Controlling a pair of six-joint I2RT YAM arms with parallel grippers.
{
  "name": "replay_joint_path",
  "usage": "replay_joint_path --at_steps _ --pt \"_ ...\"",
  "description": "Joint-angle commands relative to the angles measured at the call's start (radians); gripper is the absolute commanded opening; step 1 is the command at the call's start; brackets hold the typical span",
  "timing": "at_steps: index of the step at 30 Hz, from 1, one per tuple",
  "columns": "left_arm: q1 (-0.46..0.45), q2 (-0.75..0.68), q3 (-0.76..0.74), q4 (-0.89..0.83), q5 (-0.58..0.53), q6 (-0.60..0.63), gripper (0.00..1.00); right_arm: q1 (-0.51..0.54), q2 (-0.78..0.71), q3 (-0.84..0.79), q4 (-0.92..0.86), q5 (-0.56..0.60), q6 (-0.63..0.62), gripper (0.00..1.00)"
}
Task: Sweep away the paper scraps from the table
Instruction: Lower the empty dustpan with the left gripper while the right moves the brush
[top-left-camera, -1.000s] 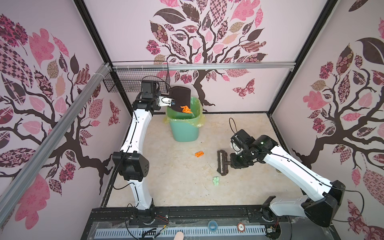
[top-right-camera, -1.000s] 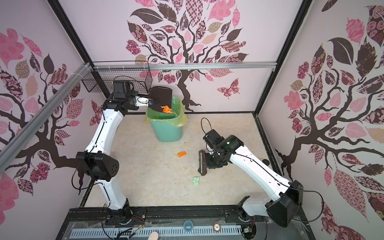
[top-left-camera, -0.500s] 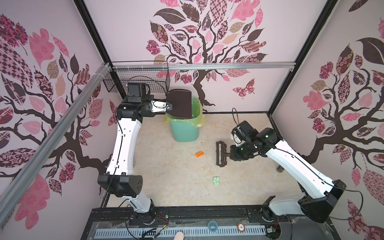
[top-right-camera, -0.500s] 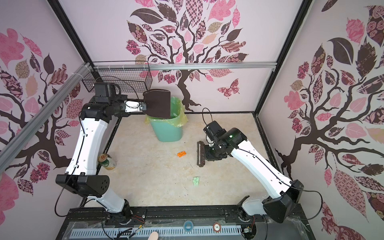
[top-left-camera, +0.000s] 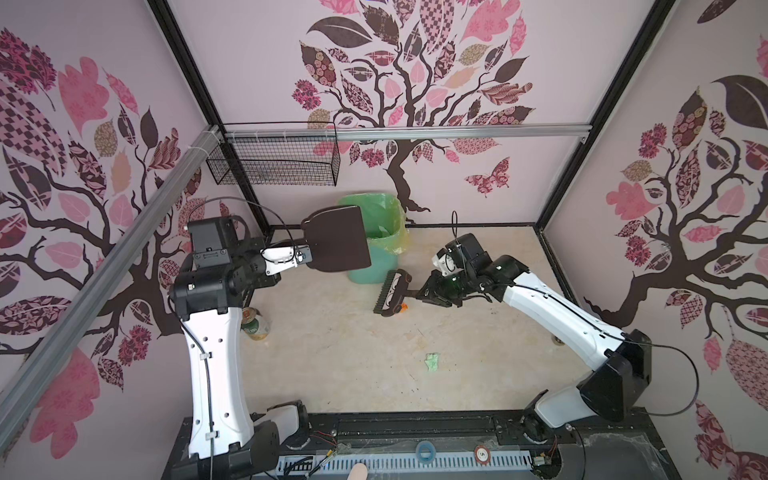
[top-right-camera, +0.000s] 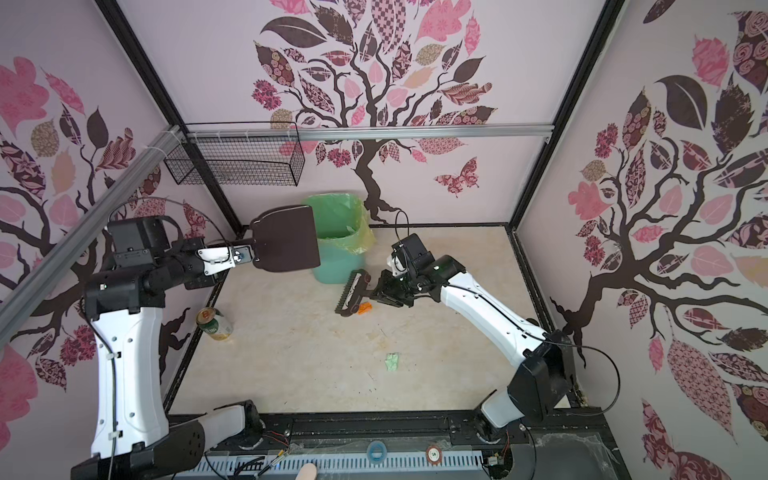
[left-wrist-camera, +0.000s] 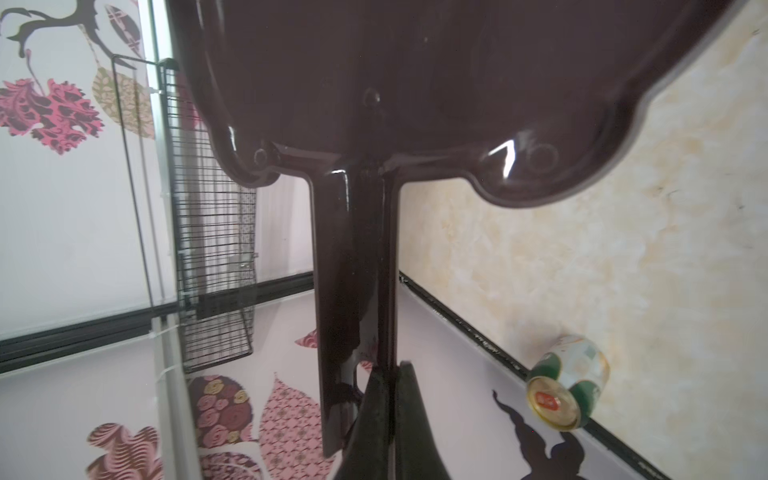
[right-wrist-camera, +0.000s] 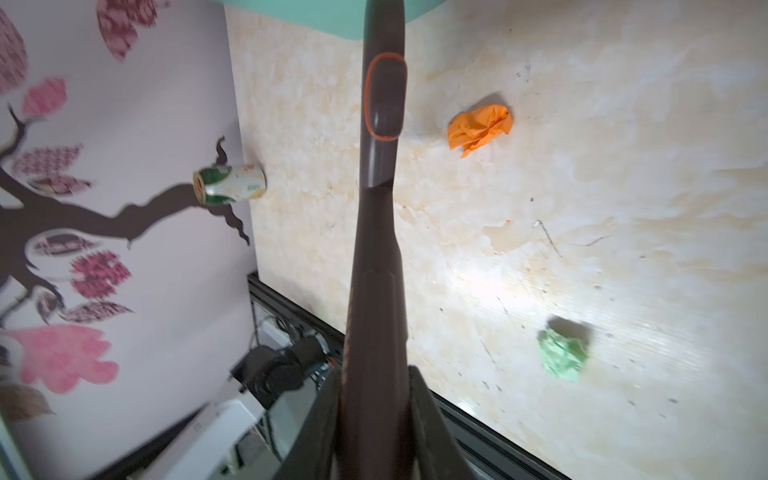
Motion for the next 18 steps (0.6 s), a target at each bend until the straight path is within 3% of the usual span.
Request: replay_joint_path --at_steps 1,8,18 --pt "0.045 -0.043 -0.136 -0.007 0.107 0.005 0.0 -0.017 0.027 -0.049 0.257 -0.053 0.244 0.0" --pt "0.068 -0.133 -0.279 -0.022 0.163 -0.003 0.0 -0.017 0.078 -0.087 0.218 0.001 0.286 0.0" --pt "0.067 -0.187 -0.409 -0.008 0.234 -0.014 0.0 -0.016 -0.176 -0.275 -0.008 0.106 0.212 0.0"
